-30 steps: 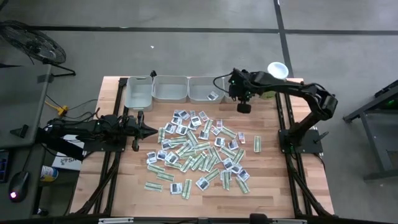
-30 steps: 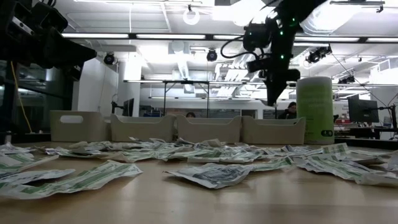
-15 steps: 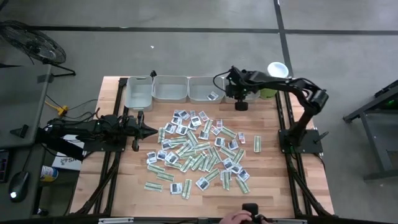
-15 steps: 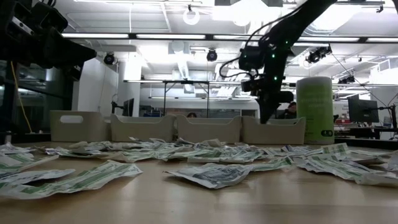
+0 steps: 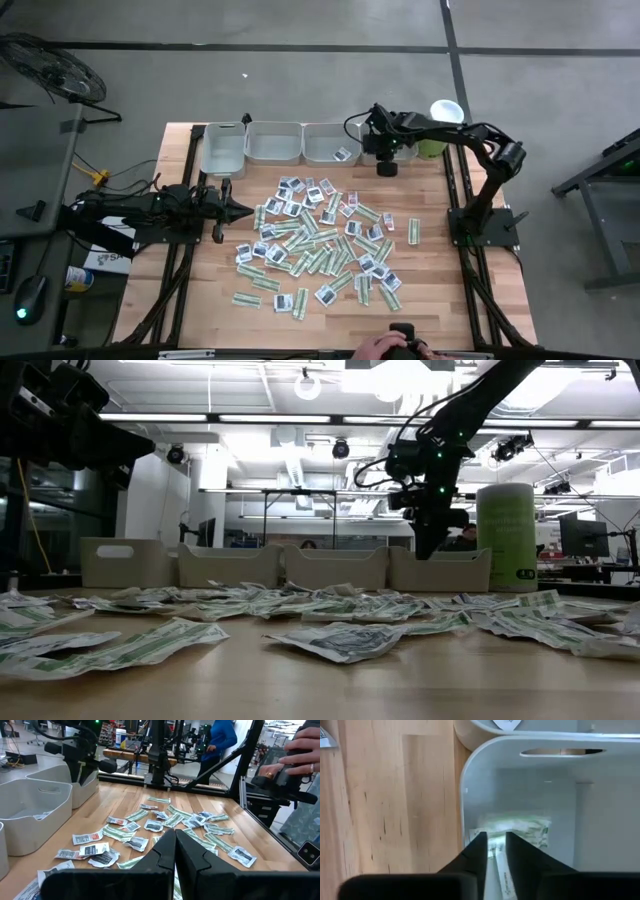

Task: Pick & Place First Aid Supplies
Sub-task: Put the green bandage into the right gray bin

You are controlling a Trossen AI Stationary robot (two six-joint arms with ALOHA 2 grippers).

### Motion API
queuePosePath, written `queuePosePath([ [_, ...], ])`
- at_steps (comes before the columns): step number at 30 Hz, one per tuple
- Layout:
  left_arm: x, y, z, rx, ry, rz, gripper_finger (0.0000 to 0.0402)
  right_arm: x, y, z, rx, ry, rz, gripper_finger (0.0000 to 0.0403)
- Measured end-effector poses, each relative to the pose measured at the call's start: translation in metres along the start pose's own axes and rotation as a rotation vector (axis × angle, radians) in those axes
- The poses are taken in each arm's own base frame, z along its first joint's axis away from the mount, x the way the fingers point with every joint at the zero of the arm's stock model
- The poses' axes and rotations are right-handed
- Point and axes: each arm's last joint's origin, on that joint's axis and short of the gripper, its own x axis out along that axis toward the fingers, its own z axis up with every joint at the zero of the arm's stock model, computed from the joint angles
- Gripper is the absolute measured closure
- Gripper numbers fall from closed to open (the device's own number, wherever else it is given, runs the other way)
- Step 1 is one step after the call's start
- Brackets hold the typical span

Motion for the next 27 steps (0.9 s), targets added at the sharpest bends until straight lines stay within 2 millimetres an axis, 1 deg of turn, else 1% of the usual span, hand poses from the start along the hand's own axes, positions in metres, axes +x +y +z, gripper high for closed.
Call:
queuePosePath([
  [4, 0.0, 0.0, 0.0, 0.0, 0.0, 0.0, 0.0401, 0.0, 0.0, 0.0, 0.002, -0.003, 0.006, 0.0291],
  [7, 0.0, 0.0, 0.0, 0.0, 0.0, 0.0, 0.0401, -0.001, 0.002, 0.0, 0.04, 0.022, -0.018, 0.0271],
  [9, 0.0, 0.0, 0.0, 0.0, 0.0, 0.0, 0.0401, -0.009, 0.005, 0.001, 0.088, 0.042, -0.056, 0.0263],
  [12, 0.0, 0.0, 0.0, 0.0, 0.0, 0.0, 0.0401, -0.029, 0.015, 0.002, 0.19, 0.054, -0.085, 0.0255],
  [15, 0.0, 0.0, 0.0, 0.0, 0.0, 0.0, 0.0401, -0.048, 0.034, 0.001, 0.301, 0.083, -0.063, 0.0254],
  [19, 0.0, 0.0, 0.0, 0.0, 0.0, 0.0, 0.0401, -0.074, 0.066, 0.001, 0.399, 0.109, 0.011, 0.0259],
  [23, 0.0, 0.0, 0.0, 0.0, 0.0, 0.0, 0.0401, -0.089, 0.101, 0.001, 0.434, 0.185, 0.102, 0.0264],
  [27, 0.0, 0.0, 0.0, 0.0, 0.0, 0.0, 0.0401, -0.098, 0.135, 0.0, 0.438, 0.293, 0.175, 0.0264],
])
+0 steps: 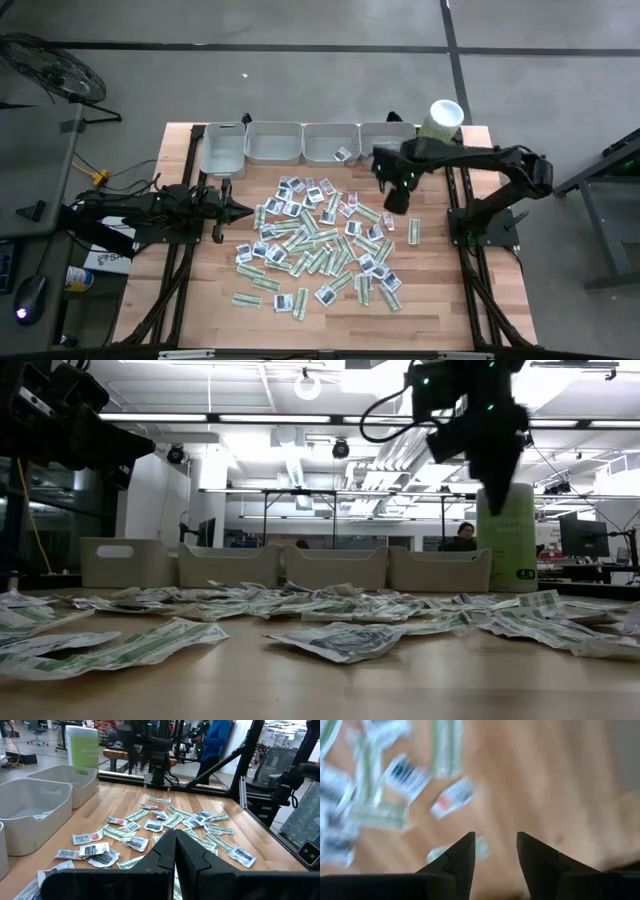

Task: Pick & Place First Aid Supplies
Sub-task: Put the green bandage into the right gray bin

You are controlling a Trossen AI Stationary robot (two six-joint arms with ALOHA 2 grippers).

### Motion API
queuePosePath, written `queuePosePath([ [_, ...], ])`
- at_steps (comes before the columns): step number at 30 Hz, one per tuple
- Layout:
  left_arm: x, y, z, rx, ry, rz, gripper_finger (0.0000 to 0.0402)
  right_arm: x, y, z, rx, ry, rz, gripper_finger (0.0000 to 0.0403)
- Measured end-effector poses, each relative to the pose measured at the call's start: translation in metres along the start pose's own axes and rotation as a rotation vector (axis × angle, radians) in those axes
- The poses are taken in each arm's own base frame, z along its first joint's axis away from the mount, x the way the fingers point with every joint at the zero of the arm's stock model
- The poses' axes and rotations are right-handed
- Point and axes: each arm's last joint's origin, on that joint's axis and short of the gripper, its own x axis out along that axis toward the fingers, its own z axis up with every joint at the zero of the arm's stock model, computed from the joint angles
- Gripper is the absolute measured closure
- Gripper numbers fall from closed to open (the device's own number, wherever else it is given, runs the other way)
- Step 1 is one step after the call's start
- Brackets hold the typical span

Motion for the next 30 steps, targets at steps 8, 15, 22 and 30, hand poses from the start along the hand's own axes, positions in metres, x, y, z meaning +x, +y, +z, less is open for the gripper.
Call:
queuePosePath([
  [8, 0.0, 0.0, 0.0, 0.0, 0.0, 0.0, 0.0401, 0.023, 0.043, -0.027, 0.161, 0.155, 0.062, 0.0263],
  [15, 0.0, 0.0, 0.0, 0.0, 0.0, 0.0, 0.0401, 0.056, 0.052, -0.046, 0.604, 0.221, -0.014, 0.0263],
  [22, 0.0, 0.0, 0.0, 0.0, 0.0, 0.0, 0.0401, 0.08, 0.052, -0.062, 0.827, 0.22, -0.111, 0.0263],
  [30, 0.0, 0.0, 0.0, 0.0, 0.0, 0.0, 0.0401, 0.101, 0.053, -0.072, 0.939, 0.179, -0.07, 0.0263],
])
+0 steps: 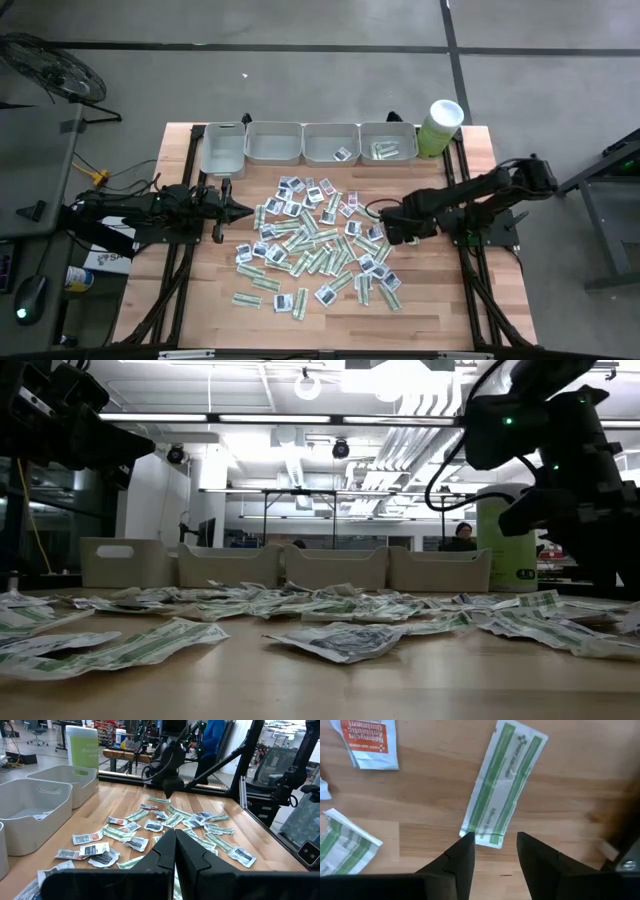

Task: Pick & Place First Aid Supplies
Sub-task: Put the green bandage into the right gray bin

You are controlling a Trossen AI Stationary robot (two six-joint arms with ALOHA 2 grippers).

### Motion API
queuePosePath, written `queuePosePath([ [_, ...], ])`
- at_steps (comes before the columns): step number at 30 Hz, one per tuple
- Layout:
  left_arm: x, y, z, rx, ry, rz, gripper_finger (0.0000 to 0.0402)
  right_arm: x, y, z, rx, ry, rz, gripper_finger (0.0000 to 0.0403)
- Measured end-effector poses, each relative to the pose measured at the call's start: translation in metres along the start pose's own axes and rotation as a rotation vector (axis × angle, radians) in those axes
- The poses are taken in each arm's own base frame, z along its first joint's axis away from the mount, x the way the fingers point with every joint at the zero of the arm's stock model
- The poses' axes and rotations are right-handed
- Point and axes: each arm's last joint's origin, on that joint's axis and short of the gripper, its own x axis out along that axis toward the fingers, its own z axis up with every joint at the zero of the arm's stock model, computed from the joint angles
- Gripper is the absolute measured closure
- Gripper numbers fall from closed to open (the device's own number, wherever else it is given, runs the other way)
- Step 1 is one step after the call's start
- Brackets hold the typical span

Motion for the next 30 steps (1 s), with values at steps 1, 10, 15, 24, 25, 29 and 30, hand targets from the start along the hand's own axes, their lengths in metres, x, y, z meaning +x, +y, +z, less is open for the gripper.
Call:
queuePosePath([
  [1, 0.0, 0.0, 0.0, 0.0, 0.0, 0.0, 0.0401, 0.0002, -0.0015, 0.0, 0.002, -0.005, 0.008, 0.0263],
  [10, 0.0, 0.0, 0.0, 0.0, 0.0, 0.0, 0.0401, 0.0012, -0.0029, -0.0024, -0.007, 0.019, 0.039, 0.0263],
  [15, 0.0, 0.0, 0.0, 0.0, 0.0, 0.0, 0.0401, 0.0015, -0.0034, -0.0047, -0.011, 0.023, 0.031, 0.0263],
  [24, 0.0, 0.0, 0.0, 0.0, 0.0, 0.0, 0.0401, 0.0009, -0.0002, -0.0071, -0.493, 0.02, 0.067, 0.0263],
  [25, 0.0, 0.0, 0.0, 0.0, 0.0, 0.0, 0.0401, 0.0008, -0.0002, -0.0072, -0.56, 0.02, 0.068, 0.0263],
  [29, 0.0, 0.0, 0.0, 0.0, 0.0, 0.0, 0.0401, 0.0009, 0.0, -0.0069, -0.748, 0.006, 0.07, 0.0263],
  [30, 0.0, 0.0, 0.0, 0.0, 0.0, 0.0, 0.0401, 0.0009, 0.0002, -0.0069, -0.78, 0.005, 0.071, 0.0263],
])
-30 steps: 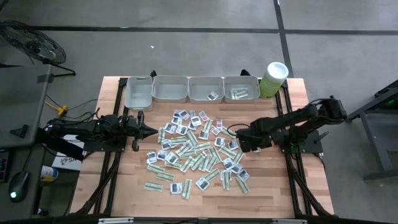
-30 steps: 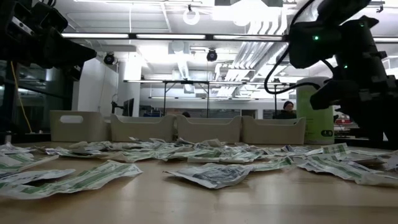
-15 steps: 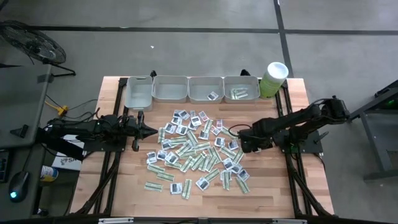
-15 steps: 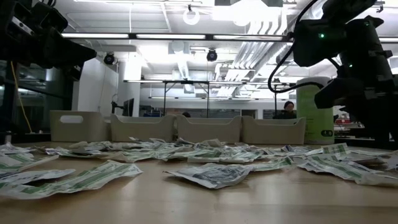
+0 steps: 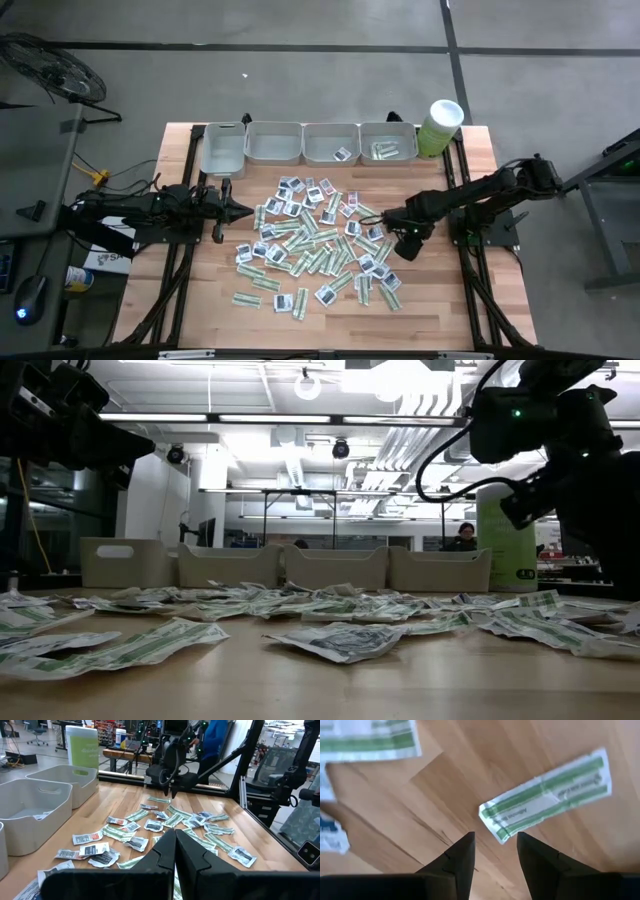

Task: Pick & Place First Aid Supplies
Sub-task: Put the green bandage into the right gray bin

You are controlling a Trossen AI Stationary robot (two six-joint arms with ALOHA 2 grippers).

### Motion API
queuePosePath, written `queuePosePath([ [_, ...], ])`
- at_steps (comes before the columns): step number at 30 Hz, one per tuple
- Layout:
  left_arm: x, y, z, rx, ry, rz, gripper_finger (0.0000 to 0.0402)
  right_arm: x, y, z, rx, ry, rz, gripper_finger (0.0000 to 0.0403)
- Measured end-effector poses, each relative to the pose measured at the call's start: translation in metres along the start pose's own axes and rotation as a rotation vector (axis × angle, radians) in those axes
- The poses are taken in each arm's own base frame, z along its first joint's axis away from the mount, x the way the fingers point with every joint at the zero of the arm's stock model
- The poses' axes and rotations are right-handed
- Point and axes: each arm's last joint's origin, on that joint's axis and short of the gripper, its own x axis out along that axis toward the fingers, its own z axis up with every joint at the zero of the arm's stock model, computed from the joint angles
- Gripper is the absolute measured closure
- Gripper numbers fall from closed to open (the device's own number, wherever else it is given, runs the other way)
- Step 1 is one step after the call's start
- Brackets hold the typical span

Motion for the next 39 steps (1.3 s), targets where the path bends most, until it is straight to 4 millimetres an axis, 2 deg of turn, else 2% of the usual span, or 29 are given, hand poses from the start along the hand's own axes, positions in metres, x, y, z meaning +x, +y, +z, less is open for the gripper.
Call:
queuePosePath([
  [9, 0.0, 0.0, 0.0, 0.0, 0.0, 0.0, 0.0401, 0.002, 0.0, 0.001, -0.193, 0.015, -0.005, 0.0263],
  [20, 0.0, 0.0, 0.0, 0.0, 0.0, 0.0, 0.0401, 0.02, 0.003, 0.01, -0.336, 0.052, -0.065, 0.0267],
  [26, 0.0, 0.0, 0.0, 0.0, 0.0, 0.0, 0.0401, 0.03, 0.005, 0.016, -0.356, 0.072, -0.108, 0.0305],
  [34, 0.0, 0.0, 0.0, 0.0, 0.0, 0.0, 0.0401, 0.032, 0.006, 0.017, -0.376, 0.07, -0.11, 0.0394],
  [39, 0.0, 0.0, 0.0, 0.0, 0.0, 0.0, 0.0401, 0.022, 0.01, 0.02, -0.384, 0.023, -0.105, 0.04],
])
